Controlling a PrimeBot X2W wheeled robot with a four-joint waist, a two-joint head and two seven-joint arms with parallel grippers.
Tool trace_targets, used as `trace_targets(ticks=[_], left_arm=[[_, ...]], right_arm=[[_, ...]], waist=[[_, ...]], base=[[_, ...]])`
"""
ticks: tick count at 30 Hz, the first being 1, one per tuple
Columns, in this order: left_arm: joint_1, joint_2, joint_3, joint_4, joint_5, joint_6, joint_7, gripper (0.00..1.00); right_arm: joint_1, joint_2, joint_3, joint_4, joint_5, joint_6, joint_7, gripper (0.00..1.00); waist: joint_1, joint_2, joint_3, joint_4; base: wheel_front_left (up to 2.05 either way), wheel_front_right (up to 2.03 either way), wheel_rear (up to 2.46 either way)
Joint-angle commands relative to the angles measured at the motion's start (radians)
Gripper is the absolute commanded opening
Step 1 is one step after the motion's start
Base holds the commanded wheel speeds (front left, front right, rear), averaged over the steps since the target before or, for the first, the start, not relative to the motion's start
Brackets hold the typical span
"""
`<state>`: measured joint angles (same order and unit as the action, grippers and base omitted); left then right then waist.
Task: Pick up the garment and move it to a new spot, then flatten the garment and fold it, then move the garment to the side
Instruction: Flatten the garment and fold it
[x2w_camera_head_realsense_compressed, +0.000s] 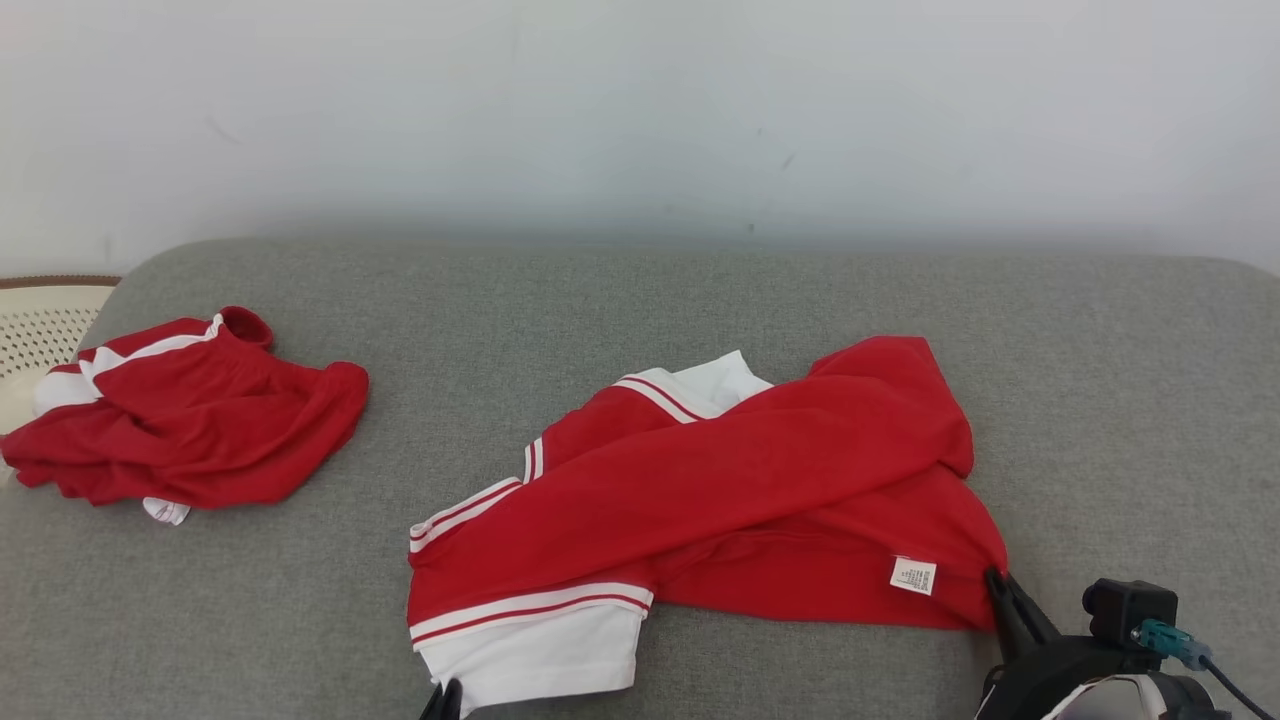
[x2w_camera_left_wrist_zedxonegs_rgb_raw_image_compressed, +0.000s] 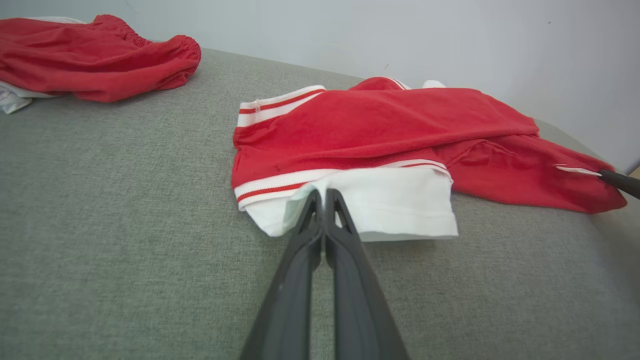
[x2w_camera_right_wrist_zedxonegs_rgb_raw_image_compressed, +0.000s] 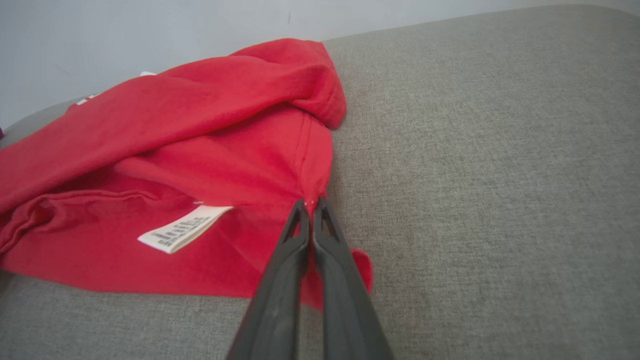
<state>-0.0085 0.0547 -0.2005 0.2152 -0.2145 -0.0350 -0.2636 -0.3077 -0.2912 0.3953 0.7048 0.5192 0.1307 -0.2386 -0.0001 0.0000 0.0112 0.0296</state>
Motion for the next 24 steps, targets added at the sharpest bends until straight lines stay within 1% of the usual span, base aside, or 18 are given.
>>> trace_targets(ticks=[1, 2, 3, 4, 5, 6, 7, 8, 9, 10, 11, 24], left_arm=[[0.014, 0.001, 0.005, 0.014, -0.008, -0.005, -0.001, 0.00], [0.016, 0.000, 0.004, 0.022, -0.008, -0.007, -0.001, 0.00], [0.014, -0.001, 0.004, 0.028, -0.008, -0.009, -0.001, 0.00], [0.012, -0.001, 0.004, 0.032, -0.009, -0.012, -0.001, 0.00], [0.010, -0.001, 0.004, 0.038, -0.010, -0.015, -0.001, 0.00], [0.008, -0.002, 0.004, 0.043, -0.011, -0.014, -0.001, 0.00], [0.007, -0.002, 0.005, 0.050, -0.013, -0.016, -0.001, 0.00], [0.007, -0.002, 0.005, 0.055, -0.014, -0.018, -0.001, 0.07], [0.007, -0.003, 0.006, 0.059, -0.014, -0.018, -0.001, 0.37], [0.007, -0.003, 0.006, 0.059, -0.014, -0.018, -0.001, 0.37], [0.006, -0.003, 0.008, 0.061, -0.014, -0.017, -0.001, 1.00], [0.013, -0.004, -0.020, 0.077, -0.033, 0.000, -0.001, 1.00]], right_arm=[[0.011, 0.003, 0.008, 0.012, -0.003, 0.000, -0.001, 0.00], [0.011, 0.004, 0.009, 0.017, -0.008, 0.000, -0.002, 0.00], [0.009, 0.005, 0.010, 0.021, -0.014, 0.000, -0.004, 0.26], [0.005, 0.008, 0.010, 0.026, -0.016, 0.000, -0.007, 0.49], [0.003, 0.010, 0.010, 0.030, -0.020, 0.000, -0.008, 0.77], [-0.001, 0.008, 0.008, 0.034, -0.024, 0.000, -0.010, 1.00], [-0.003, 0.009, 0.004, 0.038, -0.028, 0.000, -0.012, 1.00], [-0.004, 0.011, 0.000, 0.041, -0.032, 0.000, -0.015, 1.00], [-0.003, 0.014, -0.003, 0.043, -0.037, 0.000, -0.017, 1.00], [-0.003, 0.014, -0.003, 0.043, -0.037, 0.000, -0.017, 1.00], [-0.002, 0.017, -0.006, 0.045, -0.039, 0.000, -0.018, 1.00], [0.018, 0.023, -0.045, 0.028, -0.077, 0.000, -0.027, 1.00]], waist=[[0.0001, 0.0000, -0.002, -0.006], [0.0001, 0.0000, -0.001, -0.007], [0.0001, 0.0000, 0.001, -0.007], [0.0001, 0.0000, 0.002, -0.006], [0.0001, 0.0000, 0.003, -0.006], [0.0001, 0.0000, 0.004, -0.005], [0.0001, 0.0000, 0.003, -0.004], [0.0001, 0.0000, 0.003, -0.003], [0.0001, 0.0000, 0.002, -0.002], [0.0001, 0.0000, 0.002, -0.002], [0.0001, 0.0000, 0.001, -0.002], [0.0001, 0.0000, 0.005, -0.008]], base=[[0.00, 0.00, 0.00], [0.00, 0.00, 0.00], [0.00, 0.00, 0.00], [0.00, 0.00, 0.00], [0.00, 0.00, 0.00], [0.00, 0.00, 0.00], [0.00, 0.00, 0.00], [0.00, 0.00, 0.00], [0.00, 0.00, 0.00], [0.00, 0.00, 0.00], [0.00, 0.00, 0.00], [0.00, 0.00, 0.00]])
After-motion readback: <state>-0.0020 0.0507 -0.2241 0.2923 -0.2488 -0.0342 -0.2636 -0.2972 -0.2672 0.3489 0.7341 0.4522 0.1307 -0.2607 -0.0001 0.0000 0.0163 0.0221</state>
